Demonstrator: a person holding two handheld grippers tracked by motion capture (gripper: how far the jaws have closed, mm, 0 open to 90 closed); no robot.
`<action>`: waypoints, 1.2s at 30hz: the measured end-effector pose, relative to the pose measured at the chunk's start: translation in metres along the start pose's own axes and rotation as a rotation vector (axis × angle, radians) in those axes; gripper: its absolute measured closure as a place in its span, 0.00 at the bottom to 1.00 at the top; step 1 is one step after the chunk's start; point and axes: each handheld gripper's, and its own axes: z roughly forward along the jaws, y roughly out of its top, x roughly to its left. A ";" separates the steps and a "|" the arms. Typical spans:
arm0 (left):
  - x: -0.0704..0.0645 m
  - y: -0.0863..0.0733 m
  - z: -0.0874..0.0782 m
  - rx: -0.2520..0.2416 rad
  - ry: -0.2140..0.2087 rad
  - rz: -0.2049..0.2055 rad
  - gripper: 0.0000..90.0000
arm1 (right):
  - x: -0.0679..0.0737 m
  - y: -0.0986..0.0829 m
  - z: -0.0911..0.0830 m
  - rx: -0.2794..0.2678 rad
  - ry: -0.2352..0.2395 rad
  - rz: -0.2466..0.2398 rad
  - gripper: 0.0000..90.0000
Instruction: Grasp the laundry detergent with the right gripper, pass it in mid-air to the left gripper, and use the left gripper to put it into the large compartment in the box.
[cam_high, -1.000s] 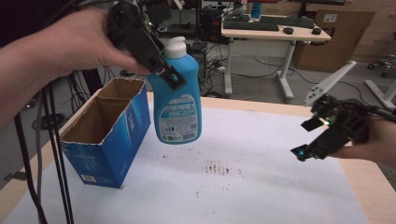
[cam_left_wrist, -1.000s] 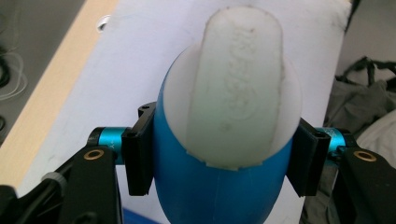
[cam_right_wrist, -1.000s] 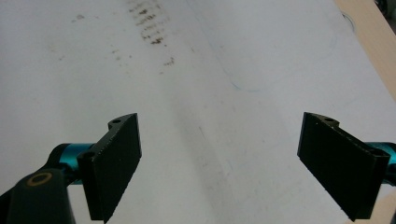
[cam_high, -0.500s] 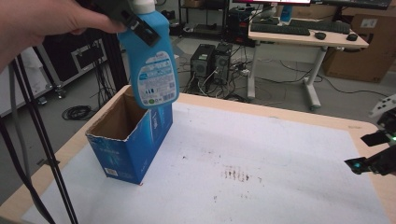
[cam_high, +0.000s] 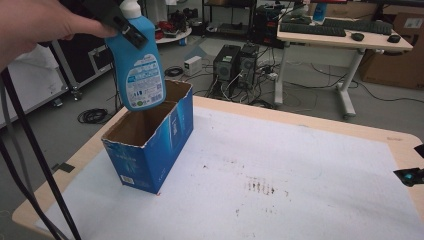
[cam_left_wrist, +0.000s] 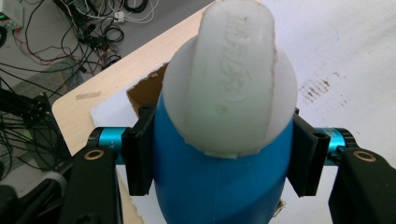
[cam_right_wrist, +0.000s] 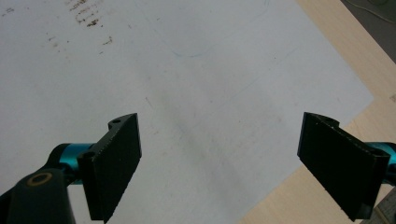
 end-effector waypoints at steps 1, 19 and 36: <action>0.001 -0.001 0.001 0.002 0.002 -0.004 0.42 | 0.000 0.000 0.000 -0.002 -0.002 0.000 0.14; 0.000 -0.035 0.058 0.105 0.012 -0.031 0.42 | 0.001 0.001 0.001 -0.005 0.015 -0.007 0.14; -0.006 -0.072 0.120 0.217 -0.014 -0.025 0.42 | 0.006 0.001 0.006 0.017 0.021 -0.015 0.14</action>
